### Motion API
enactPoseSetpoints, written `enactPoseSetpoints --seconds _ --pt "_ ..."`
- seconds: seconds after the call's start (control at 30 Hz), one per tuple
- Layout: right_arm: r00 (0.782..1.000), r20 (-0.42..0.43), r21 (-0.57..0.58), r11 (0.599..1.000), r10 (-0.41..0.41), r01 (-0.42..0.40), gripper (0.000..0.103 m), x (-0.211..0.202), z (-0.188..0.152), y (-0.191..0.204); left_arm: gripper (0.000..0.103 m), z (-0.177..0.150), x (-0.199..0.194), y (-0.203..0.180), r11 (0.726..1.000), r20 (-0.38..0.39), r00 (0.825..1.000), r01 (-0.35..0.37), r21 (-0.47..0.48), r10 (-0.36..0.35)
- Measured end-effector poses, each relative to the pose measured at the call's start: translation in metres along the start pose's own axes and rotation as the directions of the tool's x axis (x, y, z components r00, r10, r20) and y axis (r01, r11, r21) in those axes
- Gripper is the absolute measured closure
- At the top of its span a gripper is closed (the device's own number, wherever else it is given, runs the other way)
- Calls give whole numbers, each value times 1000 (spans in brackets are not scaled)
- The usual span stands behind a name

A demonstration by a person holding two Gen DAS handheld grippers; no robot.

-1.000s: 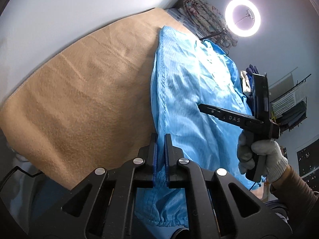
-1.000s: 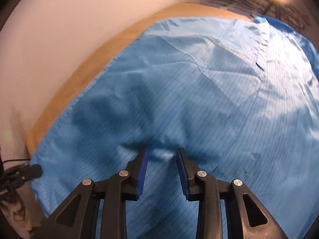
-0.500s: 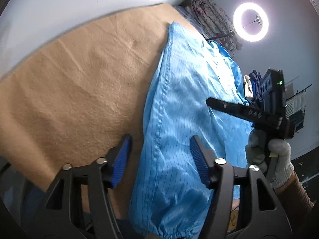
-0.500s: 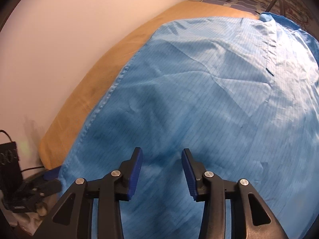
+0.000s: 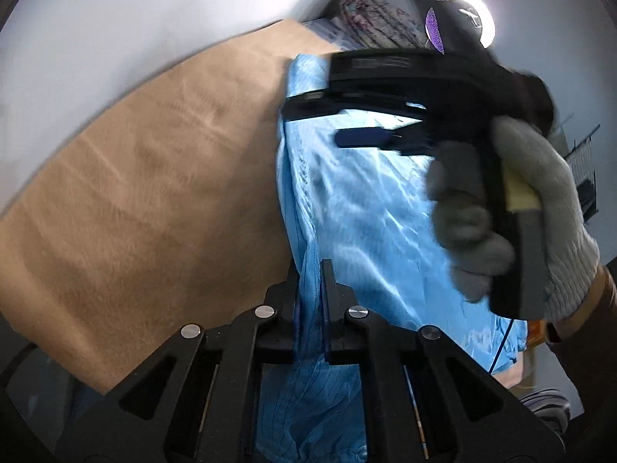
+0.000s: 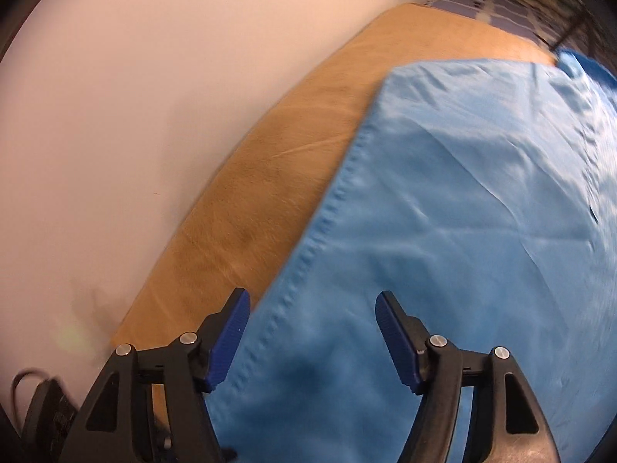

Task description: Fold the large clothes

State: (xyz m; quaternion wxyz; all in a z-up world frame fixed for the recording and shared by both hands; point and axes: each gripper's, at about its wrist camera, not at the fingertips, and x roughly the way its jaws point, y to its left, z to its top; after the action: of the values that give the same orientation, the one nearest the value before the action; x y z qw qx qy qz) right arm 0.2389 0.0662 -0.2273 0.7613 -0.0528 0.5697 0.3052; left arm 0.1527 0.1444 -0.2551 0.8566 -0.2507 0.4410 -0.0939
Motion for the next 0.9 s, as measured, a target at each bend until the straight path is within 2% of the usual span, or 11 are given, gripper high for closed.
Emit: enactPoseSetpoints --seconds 0.13,0.2,0.23,0.27,0.33,0.53,0.7,0.9 --pt "993 -38 -25 994 -110 110 37 20 7 13 98 1 -3 -16 998 12 1000 -19 61 18" --pt "987 -54 -34 988 -149 148 60 29 8 15 99 1 -4 -23 996 15 1000 -27 87 26" --pt "985 -57 -38 986 -162 160 83 31 8 15 99 2 -5 -25 995 16 1000 -28 94 26" --pt "986 -45 -37 987 -159 157 92 30 7 14 99 2 -5 -29 994 17 1000 -27 103 25" --pt "992 -24 -22 992 -128 127 101 22 7 10 99 2 -8 -39 991 21 999 -30 131 28" --pt "997 71 49 999 -12 8 103 -18 1 -17 99 2 -12 -68 973 33 999 -34 226 27" --pt "985 161 114 990 69 -88 103 -54 -14 -48 99 1 -8 -100 954 23 1000 -18 300 12" --pt "962 250 178 972 109 -156 103 -85 -38 -89 99 -9 -6 -136 923 -26 1000 20 383 -11"
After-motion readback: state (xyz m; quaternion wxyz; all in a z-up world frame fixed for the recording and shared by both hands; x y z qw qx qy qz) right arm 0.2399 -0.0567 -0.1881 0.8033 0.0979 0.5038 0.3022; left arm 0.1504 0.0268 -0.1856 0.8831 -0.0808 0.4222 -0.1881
